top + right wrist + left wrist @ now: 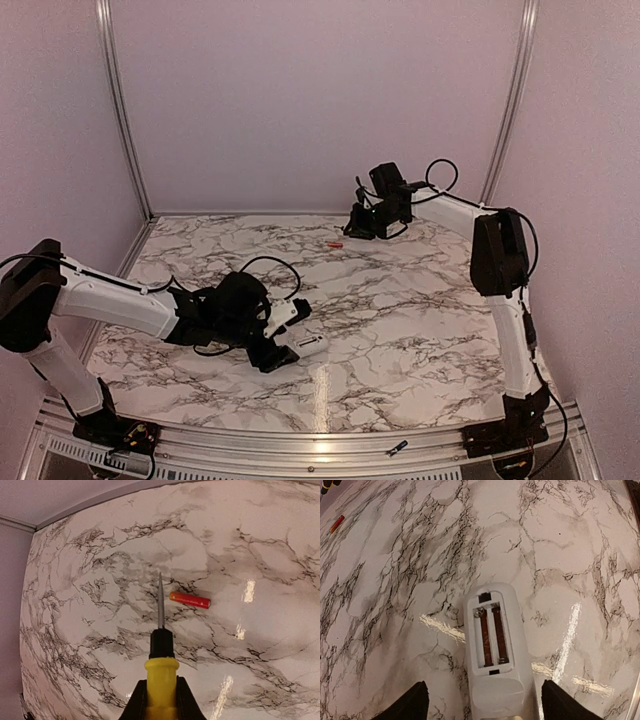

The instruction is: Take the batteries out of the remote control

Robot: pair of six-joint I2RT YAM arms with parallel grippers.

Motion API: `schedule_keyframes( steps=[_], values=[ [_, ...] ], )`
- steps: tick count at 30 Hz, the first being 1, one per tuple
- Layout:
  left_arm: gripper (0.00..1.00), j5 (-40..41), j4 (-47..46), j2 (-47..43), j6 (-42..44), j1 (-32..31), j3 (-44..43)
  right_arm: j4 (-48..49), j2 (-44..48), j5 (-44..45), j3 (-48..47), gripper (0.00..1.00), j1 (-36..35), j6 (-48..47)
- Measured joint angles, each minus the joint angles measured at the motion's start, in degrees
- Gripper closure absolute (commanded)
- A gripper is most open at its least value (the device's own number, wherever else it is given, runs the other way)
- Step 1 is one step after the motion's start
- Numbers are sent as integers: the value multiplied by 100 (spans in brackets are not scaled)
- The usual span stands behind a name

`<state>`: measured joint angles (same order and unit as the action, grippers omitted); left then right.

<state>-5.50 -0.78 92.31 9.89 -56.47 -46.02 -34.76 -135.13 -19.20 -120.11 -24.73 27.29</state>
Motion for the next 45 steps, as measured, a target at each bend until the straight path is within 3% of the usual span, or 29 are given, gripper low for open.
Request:
schedule_keyframes(
  steps=[14, 27, 32, 45],
  values=[
    [1, -168, -66, 186, -149, -63, -197, 74, -1484, -168, -1416, 100, 306, 769],
    [1, -197, -55, 208, -90, -87, -203, 114, -1497, -284, -1333, 100, 304, 540],
    [1, -192, -57, 208, -68, -87, -205, 7, -962, -223, -597, 100, 160, 299],
    [1, -138, -74, 175, -66, -87, -203, 192, 1464, -302, 2557, 100, -688, -616]
  ],
)
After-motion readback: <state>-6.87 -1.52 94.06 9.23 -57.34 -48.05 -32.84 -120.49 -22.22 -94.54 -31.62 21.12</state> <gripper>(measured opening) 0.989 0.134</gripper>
